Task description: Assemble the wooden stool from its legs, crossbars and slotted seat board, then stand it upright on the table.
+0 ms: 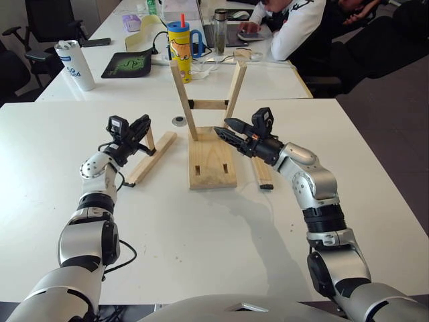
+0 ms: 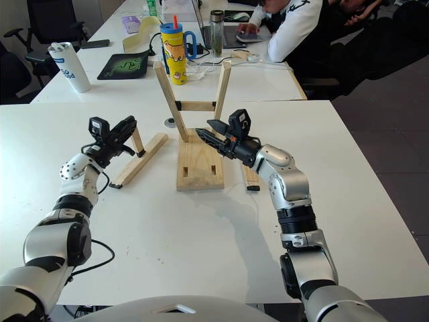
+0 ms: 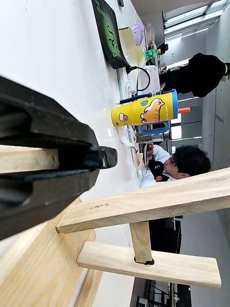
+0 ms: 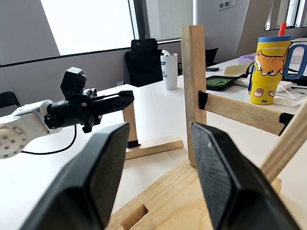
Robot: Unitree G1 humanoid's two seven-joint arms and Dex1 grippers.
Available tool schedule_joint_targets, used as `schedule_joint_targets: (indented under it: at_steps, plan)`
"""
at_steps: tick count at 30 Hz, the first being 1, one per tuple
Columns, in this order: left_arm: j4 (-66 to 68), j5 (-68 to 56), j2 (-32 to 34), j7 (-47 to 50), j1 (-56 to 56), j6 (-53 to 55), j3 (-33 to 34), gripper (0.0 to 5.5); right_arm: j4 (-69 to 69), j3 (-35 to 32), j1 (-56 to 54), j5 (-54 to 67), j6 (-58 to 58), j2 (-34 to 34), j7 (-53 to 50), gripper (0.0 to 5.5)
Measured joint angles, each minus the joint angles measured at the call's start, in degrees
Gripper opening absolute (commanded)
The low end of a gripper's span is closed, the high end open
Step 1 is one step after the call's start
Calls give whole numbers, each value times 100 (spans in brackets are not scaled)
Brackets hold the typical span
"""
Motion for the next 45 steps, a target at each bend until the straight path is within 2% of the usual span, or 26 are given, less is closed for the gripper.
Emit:
schedule_joint_targets:
  at_steps: [7, 16, 23, 24, 29, 35, 38, 45]
  plan:
    - [-53, -68, -139, 113, 351, -367, 78, 39, 0, -60, -49, 13, 27, 7, -2, 235]
    - [-1059, -475, -346, 317, 1424, -812, 272, 39, -26, -172, -55, 17, 92, 23, -17, 235]
    - [-1993, -560, -392, 536, 1740, -161, 138, 39, -117, -204, -53, 16, 91, 78, -141, 235]
    - [-2022, -544, -382, 593, 1730, -104, 113, 76, -118, -204, -53, 16, 91, 84, -159, 235]
    - [-1835, -212, -331, 948, 1734, 286, -39, 148, -143, -207, -23, 16, 88, 129, -222, 235]
    - [-2164, -157, -224, 1258, 1723, 336, 14, 148, -164, -208, 2, 16, 85, 136, -235, 235]
    - [-2802, -242, -142, 1327, 1677, 487, 89, 148, -173, -208, 10, 15, 79, 145, -243, 235]
    - [-3893, -658, 151, 1484, 974, 1309, 307, 148, -175, -217, 15, 14, 46, 153, -278, 235]
